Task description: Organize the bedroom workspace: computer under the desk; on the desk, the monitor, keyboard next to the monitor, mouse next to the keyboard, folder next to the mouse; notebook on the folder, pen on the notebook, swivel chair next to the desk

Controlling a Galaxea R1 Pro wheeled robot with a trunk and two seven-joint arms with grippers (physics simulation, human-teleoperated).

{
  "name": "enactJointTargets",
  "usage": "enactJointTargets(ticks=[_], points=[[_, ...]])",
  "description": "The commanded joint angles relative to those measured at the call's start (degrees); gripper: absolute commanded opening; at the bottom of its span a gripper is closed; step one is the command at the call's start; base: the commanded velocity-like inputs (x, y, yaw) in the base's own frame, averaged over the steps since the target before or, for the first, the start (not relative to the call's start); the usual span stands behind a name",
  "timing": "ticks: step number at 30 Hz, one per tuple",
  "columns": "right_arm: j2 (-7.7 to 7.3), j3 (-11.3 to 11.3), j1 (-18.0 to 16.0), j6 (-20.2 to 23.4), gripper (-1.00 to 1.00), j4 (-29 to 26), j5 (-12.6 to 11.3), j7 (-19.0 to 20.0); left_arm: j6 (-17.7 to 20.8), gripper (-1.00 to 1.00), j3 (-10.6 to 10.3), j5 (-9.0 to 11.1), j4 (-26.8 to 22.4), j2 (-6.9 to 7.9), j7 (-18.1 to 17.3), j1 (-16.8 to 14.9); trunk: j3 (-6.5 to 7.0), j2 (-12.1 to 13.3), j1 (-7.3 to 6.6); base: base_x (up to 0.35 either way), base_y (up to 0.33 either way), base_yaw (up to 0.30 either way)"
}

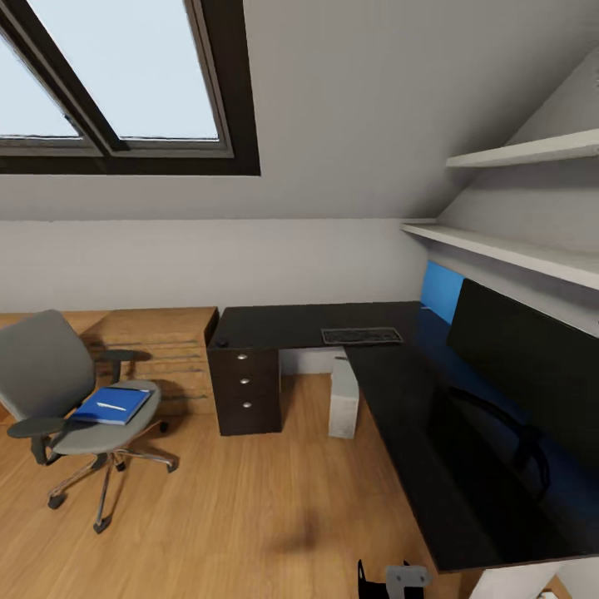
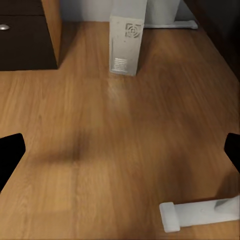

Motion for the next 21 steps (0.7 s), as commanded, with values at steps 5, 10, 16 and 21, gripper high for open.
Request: enactJointTargets(ticks=[5, 10, 16, 21], points=[[0.01, 0.29, -0.08, -0.07, 1.0, 0.07, 0.55, -0.58, -0.26, 1.0, -0.49, 0.57, 0.01, 0.04, 0.33, -0.05, -0.2, -0.1, 0.06, 0.321, 0.091, -0.067], [0.01, 0.39, -0.07, -0.08, 1.0, 0.07, 0.56, -0.56, -0.26, 1.0, -0.5, 0.57, 0.0, 0.04, 0.33, -0.05, -0.21, -0.1, 0.06, 0.321, 0.108, -0.01], [0.01, 0.53, -0.09, -0.08, 1.0, 0.07, 0.77, -0.45, -0.26, 1.0, -0.56, 0.57, 0.0, 0.02, 0.33, -0.05, -0.21, -0.1, 0.06, 0.321, 0.146, -0.001], [0.01, 0.54, -0.1, -0.08, 1.0, 0.07, 0.89, -0.39, -0.26, 1.0, -0.57, 0.57, 0.01, -0.04, 0.33, -0.05, -0.21, -0.1, 0.06, 0.321, 0.151, 0.0]])
